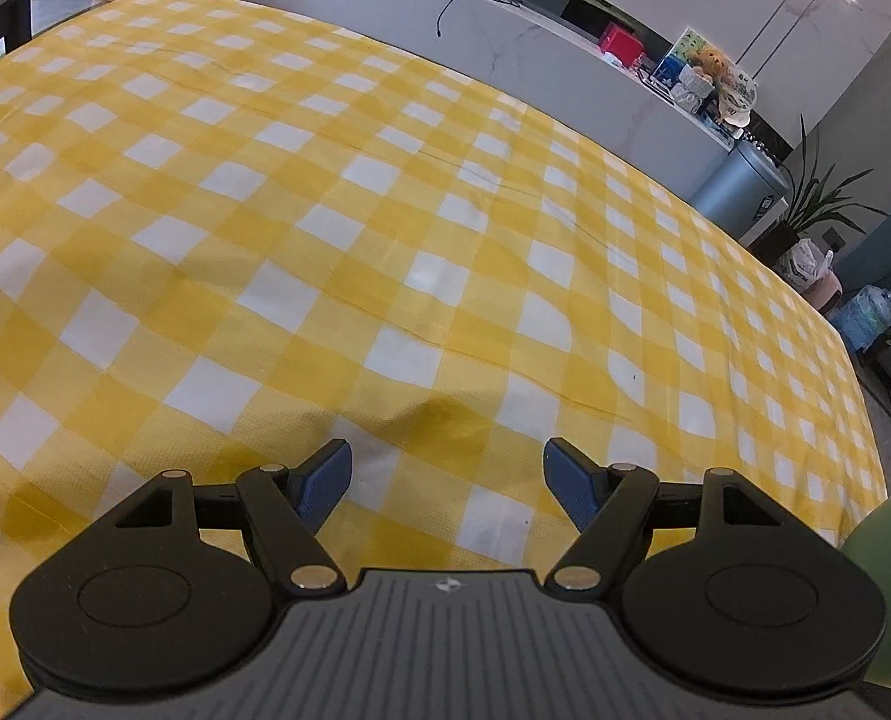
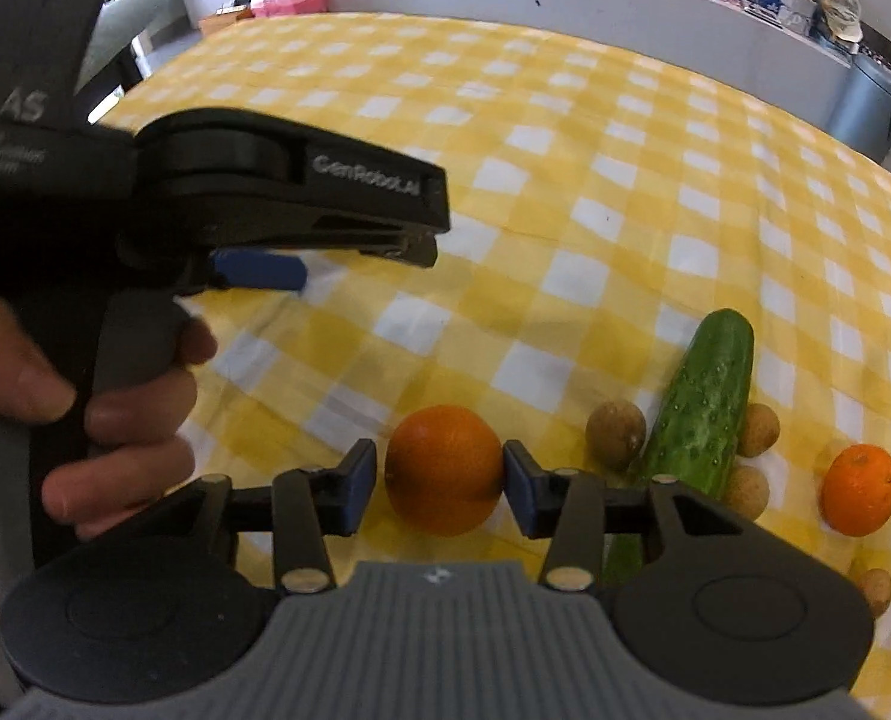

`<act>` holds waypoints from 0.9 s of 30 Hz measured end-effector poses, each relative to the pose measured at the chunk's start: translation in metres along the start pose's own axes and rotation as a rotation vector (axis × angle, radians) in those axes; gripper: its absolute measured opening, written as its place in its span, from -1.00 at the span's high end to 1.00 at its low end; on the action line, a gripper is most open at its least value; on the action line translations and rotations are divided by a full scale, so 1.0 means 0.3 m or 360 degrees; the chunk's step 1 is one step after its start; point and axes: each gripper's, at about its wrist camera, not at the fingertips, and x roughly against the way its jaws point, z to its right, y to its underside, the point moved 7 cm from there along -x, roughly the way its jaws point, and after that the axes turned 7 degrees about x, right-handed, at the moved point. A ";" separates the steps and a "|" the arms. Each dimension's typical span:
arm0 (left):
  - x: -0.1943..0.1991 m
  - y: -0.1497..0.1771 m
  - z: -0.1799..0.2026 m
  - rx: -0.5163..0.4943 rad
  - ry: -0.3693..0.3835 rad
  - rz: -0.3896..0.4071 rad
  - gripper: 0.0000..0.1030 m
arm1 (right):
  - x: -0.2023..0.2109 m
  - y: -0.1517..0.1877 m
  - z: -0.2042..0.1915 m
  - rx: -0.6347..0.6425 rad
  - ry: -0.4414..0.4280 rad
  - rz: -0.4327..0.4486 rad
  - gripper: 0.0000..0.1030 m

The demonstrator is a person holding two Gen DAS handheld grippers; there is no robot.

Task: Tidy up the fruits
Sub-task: 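Grasp an orange with the right gripper and lift it toward the colander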

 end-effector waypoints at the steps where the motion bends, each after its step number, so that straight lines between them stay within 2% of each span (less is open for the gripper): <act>1: -0.001 0.000 0.000 -0.0003 -0.0001 -0.0001 -0.66 | -0.003 0.001 0.000 -0.0003 0.0008 -0.0007 0.14; 3: -0.001 0.001 -0.002 -0.0011 -0.0006 -0.0001 -0.66 | -0.024 0.012 -0.001 -0.0010 0.0025 -0.0066 0.15; 8: 0.000 0.004 -0.004 -0.0019 -0.0009 0.0002 -0.66 | -0.028 0.009 -0.010 0.0016 0.0060 -0.0031 0.22; 12: 0.007 0.006 0.011 -0.0060 0.0002 0.0027 -0.66 | 0.024 -0.006 0.003 0.0001 0.0062 0.0066 0.23; 15: 0.028 0.013 0.045 -0.0118 0.0060 0.0055 -0.66 | 0.091 -0.013 0.034 -0.0021 0.0065 0.0142 0.23; 18: 0.062 0.024 0.096 -0.0174 0.0166 0.0071 -0.65 | 0.166 -0.007 0.099 -0.0100 0.0117 0.0220 0.23; 21: 0.097 0.045 0.165 -0.0261 0.0223 0.0104 -0.65 | 0.252 0.016 0.193 -0.0221 0.0185 0.0304 0.23; 24: 0.133 0.088 0.259 -0.0398 0.0285 0.0139 -0.64 | 0.332 0.055 0.290 -0.0340 0.0248 0.0380 0.23; 27: 0.162 0.139 0.353 -0.0557 0.0294 0.0167 -0.64 | 0.394 0.095 0.374 -0.0445 0.0298 0.0443 0.23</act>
